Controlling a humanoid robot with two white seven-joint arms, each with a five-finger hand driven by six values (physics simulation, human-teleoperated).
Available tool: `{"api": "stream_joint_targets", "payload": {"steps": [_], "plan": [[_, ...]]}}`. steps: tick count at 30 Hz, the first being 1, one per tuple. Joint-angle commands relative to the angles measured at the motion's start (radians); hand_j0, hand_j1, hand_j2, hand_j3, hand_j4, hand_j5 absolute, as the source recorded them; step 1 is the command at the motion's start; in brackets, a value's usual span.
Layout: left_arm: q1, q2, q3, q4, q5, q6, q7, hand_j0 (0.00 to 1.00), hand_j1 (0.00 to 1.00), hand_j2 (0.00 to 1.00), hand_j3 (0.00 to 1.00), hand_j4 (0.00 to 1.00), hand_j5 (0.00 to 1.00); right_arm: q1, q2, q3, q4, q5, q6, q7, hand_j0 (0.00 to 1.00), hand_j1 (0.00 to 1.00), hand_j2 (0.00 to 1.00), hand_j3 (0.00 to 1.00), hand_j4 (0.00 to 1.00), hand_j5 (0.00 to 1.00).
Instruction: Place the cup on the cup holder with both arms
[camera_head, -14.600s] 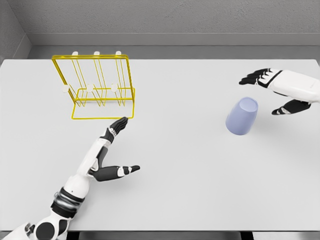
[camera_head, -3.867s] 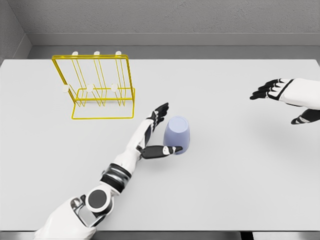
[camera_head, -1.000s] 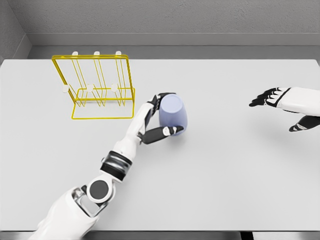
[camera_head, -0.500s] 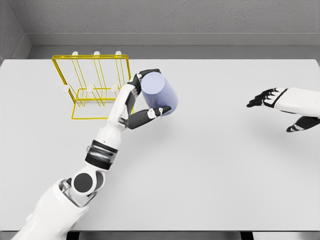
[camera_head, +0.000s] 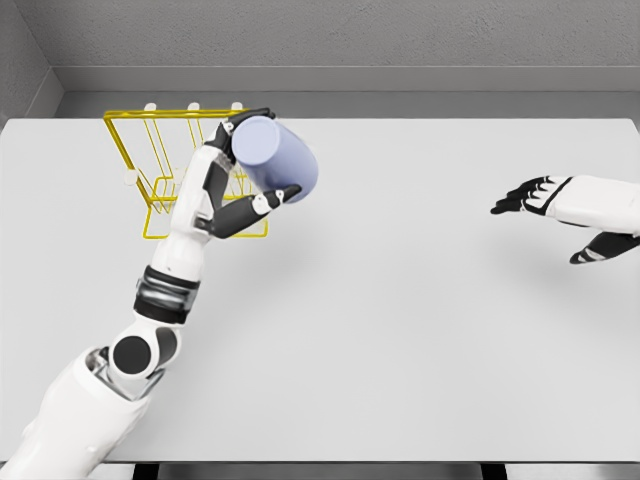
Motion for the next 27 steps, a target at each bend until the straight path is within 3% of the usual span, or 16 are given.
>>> {"api": "stream_joint_targets", "payload": {"steps": [1, 27], "plan": [[0.0, 0.018, 0.014, -0.001, 0.0, -0.002, 0.001, 0.7, 0.7, 0.7, 0.7, 0.7, 0.7, 0.0, 0.0, 0.001, 0.0, -0.006, 0.002, 0.0, 1.0, 1.0, 1.0, 1.0, 1.0, 1.0], [0.003, 0.098, 0.04, -0.002, 0.022, 0.007, 0.001, 0.7, 0.7, 0.7, 0.7, 0.7, 0.7, 0.0, 0.014, 0.009, 0.001, -0.005, 0.002, 0.013, 1.0, 1.0, 1.0, 1.0, 1.0, 1.0]]}}
